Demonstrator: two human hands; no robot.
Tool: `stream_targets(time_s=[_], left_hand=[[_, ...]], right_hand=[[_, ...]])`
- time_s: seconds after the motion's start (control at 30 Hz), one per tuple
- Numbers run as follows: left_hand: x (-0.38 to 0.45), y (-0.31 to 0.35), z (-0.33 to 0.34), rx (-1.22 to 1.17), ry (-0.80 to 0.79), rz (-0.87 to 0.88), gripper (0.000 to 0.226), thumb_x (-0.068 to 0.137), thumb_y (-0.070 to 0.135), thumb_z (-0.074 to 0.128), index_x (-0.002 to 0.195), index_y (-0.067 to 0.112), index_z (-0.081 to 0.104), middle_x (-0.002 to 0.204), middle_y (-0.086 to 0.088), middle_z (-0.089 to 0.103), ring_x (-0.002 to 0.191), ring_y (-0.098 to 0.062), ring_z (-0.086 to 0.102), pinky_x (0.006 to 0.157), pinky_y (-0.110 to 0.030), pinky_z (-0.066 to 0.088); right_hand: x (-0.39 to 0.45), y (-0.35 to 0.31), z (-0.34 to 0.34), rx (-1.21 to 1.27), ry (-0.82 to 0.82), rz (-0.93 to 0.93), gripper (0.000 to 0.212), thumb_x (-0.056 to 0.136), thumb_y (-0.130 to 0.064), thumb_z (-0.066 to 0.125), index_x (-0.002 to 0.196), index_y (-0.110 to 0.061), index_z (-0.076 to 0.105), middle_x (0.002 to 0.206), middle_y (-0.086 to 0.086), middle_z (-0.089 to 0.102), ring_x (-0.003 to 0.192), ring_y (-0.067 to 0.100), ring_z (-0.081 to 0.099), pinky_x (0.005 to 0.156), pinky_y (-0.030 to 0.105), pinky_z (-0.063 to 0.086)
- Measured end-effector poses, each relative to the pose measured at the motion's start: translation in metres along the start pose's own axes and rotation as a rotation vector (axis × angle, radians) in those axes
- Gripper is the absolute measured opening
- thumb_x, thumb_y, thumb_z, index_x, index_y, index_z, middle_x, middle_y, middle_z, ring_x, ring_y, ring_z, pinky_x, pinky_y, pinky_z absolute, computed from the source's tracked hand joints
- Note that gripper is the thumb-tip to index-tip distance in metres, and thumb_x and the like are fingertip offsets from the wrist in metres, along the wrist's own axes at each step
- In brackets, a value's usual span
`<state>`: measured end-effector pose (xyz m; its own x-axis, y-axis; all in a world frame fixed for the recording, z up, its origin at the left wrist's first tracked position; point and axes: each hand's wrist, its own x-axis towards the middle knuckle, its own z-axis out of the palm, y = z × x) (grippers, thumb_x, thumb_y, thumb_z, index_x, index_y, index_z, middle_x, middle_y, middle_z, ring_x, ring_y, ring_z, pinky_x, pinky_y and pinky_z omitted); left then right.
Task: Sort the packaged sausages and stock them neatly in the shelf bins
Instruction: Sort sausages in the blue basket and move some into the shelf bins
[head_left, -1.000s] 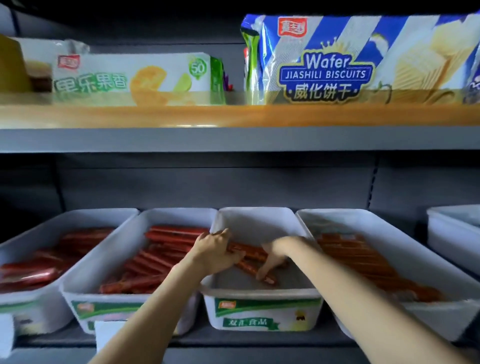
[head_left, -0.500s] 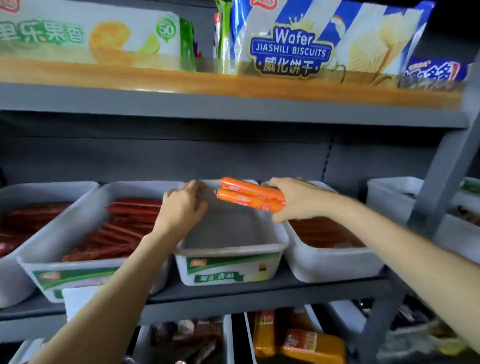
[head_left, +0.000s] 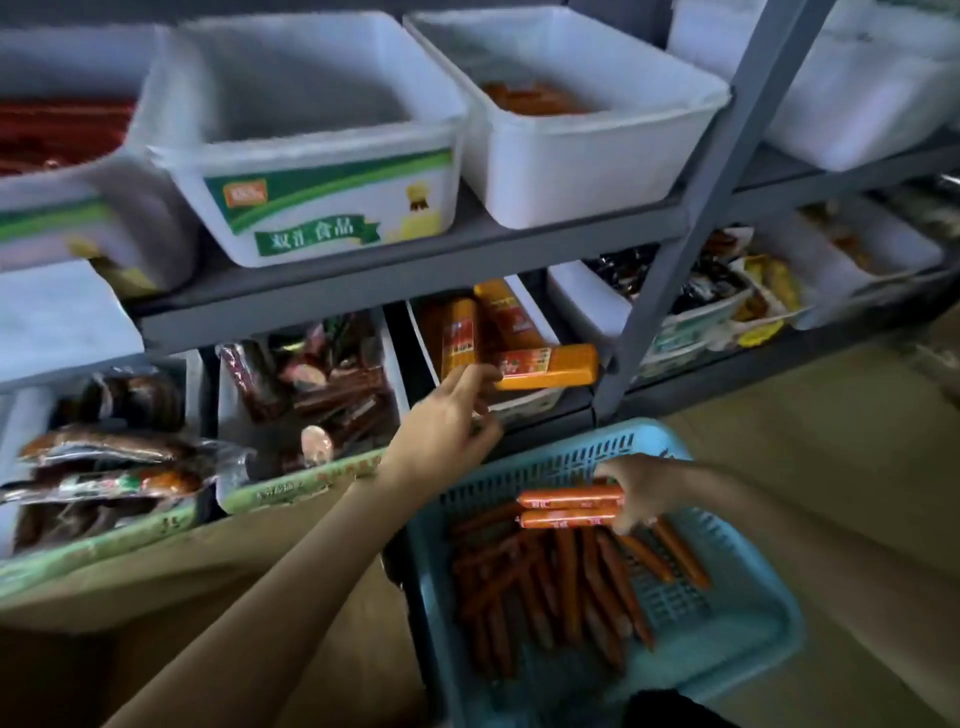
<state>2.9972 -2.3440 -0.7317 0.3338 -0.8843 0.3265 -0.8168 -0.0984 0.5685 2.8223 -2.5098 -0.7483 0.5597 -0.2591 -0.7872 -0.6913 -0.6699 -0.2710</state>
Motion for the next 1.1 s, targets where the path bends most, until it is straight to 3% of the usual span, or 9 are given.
stream_targets(time_s=[0.1, 0.17, 0.37, 0.57, 0.7, 0.77, 0.87, 0.97, 1.1], left_hand=[[-0.01, -0.012, 0.011, 0.024, -0.05, -0.03, 0.031, 0.089, 0.013, 0.054, 0.12, 0.01, 0.05, 0.105, -0.003, 0.058, 0.08, -0.02, 0.064, 0.067, -0.039, 0.052], [-0.008, -0.012, 0.005, 0.027, -0.046, -0.007, 0.032, 0.088, 0.012, 0.055, 0.12, 0.009, 0.05, 0.107, -0.002, 0.059, 0.082, -0.017, 0.065, 0.066, -0.034, 0.05], [0.04, 0.006, -0.064, 0.062, 0.249, 0.183, 0.037, 0.085, 0.026, 0.041, 0.114, 0.006, 0.051, 0.104, -0.004, 0.059, 0.083, -0.012, 0.058, 0.07, -0.036, 0.05], [0.094, 0.028, -0.162, 0.16, 0.565, 0.18, 0.03, 0.083, 0.014, 0.046, 0.11, 0.004, 0.053, 0.105, -0.006, 0.059, 0.087, -0.011, 0.055, 0.071, -0.032, 0.047], [0.122, 0.032, -0.2, 0.315, 0.659, 0.128, 0.034, 0.081, 0.019, 0.04, 0.109, 0.006, 0.055, 0.103, -0.006, 0.059, 0.082, -0.016, 0.055, 0.066, -0.033, 0.045], [0.138, 0.019, -0.203, 0.404, 0.501, -0.126, 0.041, 0.087, 0.026, 0.037, 0.119, 0.004, 0.05, 0.116, -0.015, 0.055, 0.099, -0.03, 0.056, 0.082, -0.039, 0.045], [0.151, 0.0, -0.197, 0.5, 0.246, -0.466, 0.038, 0.094, 0.034, 0.032, 0.12, 0.012, 0.048, 0.124, -0.012, 0.051, 0.114, -0.034, 0.049, 0.09, -0.041, 0.04], [0.148, -0.004, -0.197, 0.542, 0.23, -0.537, 0.026, 0.093, 0.028, 0.031, 0.102, 0.016, 0.052, 0.116, -0.007, 0.055, 0.112, -0.031, 0.052, 0.082, -0.04, 0.039], [0.149, -0.004, -0.2, 0.457, 0.364, -0.683, 0.025, 0.095, 0.021, 0.033, 0.102, 0.013, 0.056, 0.113, -0.01, 0.061, 0.107, -0.031, 0.055, 0.083, -0.04, 0.043]], right_hand=[[0.022, 0.006, 0.022, -0.081, -0.026, 0.033, 0.057, 0.091, -0.018, 0.06, 0.141, -0.008, 0.035, 0.138, 0.012, 0.044, 0.115, 0.024, 0.05, 0.089, 0.029, 0.043], [0.024, 0.003, 0.009, -0.138, 0.05, 0.006, 0.049, 0.094, -0.018, 0.056, 0.137, -0.002, 0.04, 0.142, 0.016, 0.041, 0.124, 0.029, 0.046, 0.098, 0.037, 0.039], [-0.042, -0.056, -0.084, 0.01, 0.736, -0.383, 0.027, 0.09, -0.011, 0.06, 0.116, -0.012, 0.06, 0.105, -0.003, 0.061, 0.095, 0.01, 0.058, 0.069, 0.005, 0.043], [-0.119, -0.124, -0.169, 0.234, 1.058, -0.767, 0.02, 0.087, -0.008, 0.063, 0.105, -0.017, 0.063, 0.099, 0.002, 0.068, 0.09, 0.009, 0.062, 0.079, 0.015, 0.048], [-0.125, -0.17, -0.221, 0.056, 0.948, -0.82, 0.026, 0.086, -0.018, 0.067, 0.111, -0.021, 0.061, 0.107, -0.002, 0.063, 0.097, 0.011, 0.06, 0.086, 0.024, 0.05], [-0.114, -0.185, -0.246, -0.195, 0.916, -0.753, 0.03, 0.085, -0.029, 0.066, 0.114, -0.024, 0.059, 0.114, -0.002, 0.056, 0.107, 0.015, 0.053, 0.093, 0.031, 0.044], [-0.097, -0.19, -0.272, -0.15, 0.868, -0.744, 0.037, 0.084, -0.035, 0.067, 0.117, -0.025, 0.057, 0.118, -0.002, 0.05, 0.111, 0.017, 0.049, 0.095, 0.033, 0.042], [-0.081, -0.202, -0.279, -0.181, 0.605, -0.776, 0.047, 0.081, -0.036, 0.071, 0.123, -0.021, 0.055, 0.122, -0.003, 0.054, 0.11, 0.014, 0.052, 0.093, 0.03, 0.044], [-0.046, -0.248, -0.281, -0.468, 0.315, -0.648, 0.045, 0.084, -0.029, 0.07, 0.124, -0.013, 0.059, 0.121, 0.003, 0.062, 0.102, 0.021, 0.06, 0.086, 0.034, 0.051]])
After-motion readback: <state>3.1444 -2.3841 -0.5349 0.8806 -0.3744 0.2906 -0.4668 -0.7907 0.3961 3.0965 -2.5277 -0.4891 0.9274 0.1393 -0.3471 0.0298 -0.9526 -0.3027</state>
